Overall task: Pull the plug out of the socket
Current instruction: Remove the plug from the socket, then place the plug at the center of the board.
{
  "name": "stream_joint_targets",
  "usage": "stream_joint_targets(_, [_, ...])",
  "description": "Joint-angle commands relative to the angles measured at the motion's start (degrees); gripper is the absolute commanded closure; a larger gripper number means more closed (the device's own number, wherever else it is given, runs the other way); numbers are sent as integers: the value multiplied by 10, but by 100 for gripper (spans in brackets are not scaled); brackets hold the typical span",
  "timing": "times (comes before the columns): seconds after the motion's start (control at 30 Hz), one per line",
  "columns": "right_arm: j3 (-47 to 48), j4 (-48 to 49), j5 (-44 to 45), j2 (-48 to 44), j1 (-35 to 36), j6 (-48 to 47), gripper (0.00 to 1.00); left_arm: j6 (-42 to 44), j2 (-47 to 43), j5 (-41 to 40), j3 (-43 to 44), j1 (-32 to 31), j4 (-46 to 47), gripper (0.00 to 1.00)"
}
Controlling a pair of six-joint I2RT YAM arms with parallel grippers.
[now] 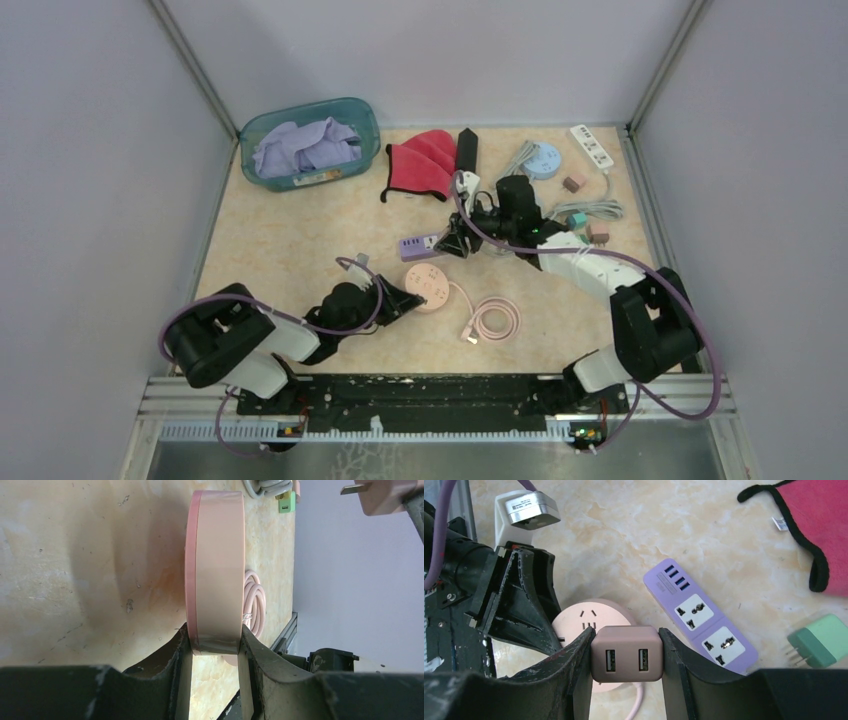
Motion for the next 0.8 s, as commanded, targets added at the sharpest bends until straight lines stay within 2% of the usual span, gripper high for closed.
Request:
stream_joint_targets(0.0, [28, 2, -15, -4, -20, -5, 100, 19, 9, -7, -9, 7, 13, 100])
stream_joint_targets(0.5, [16, 30, 38, 5, -57, 23, 100, 18, 26, 7, -7, 14, 31, 100])
stream_joint_targets(0.77, [-7, 77, 111, 5, -65, 62, 100, 15, 35, 13, -12, 15, 45, 100])
